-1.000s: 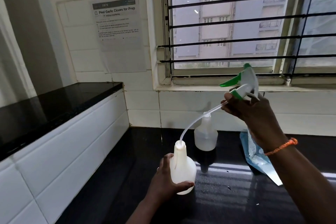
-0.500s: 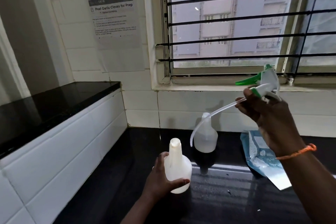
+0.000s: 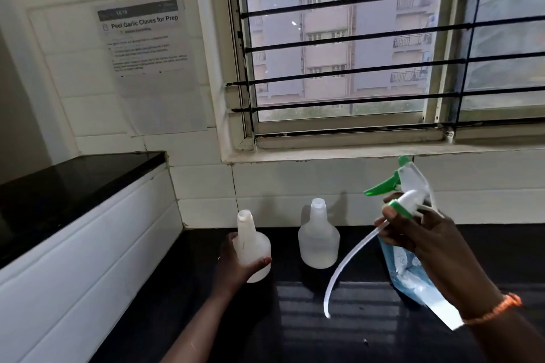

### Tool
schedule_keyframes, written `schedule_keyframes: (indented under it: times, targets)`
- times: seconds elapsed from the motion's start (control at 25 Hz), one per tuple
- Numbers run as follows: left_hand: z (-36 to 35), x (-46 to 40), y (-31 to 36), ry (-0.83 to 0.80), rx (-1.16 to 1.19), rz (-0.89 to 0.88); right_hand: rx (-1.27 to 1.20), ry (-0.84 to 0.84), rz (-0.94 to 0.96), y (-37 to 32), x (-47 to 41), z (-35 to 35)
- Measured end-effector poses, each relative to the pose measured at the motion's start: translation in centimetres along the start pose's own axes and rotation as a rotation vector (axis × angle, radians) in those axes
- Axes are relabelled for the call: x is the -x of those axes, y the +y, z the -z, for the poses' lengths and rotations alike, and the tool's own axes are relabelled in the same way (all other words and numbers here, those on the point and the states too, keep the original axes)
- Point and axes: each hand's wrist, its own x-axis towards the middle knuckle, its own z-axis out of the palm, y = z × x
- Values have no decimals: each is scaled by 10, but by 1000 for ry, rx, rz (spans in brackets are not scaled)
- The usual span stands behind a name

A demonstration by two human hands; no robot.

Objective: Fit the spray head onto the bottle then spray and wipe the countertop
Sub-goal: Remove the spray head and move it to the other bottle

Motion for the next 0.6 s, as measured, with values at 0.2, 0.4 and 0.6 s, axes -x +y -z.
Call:
schedule_keyframes:
  times: [0.2,0.4,0.6]
  targets:
    - [-9,-19,-10,14,0,21,19,-4,-23,13,-2,2]
    - [-7,-4,-1,244,-181,-221,10,-4,-56,18,-3,0]
    - [-47,18,34,202,-143,-744,10,-23,-69,15,-1,1]
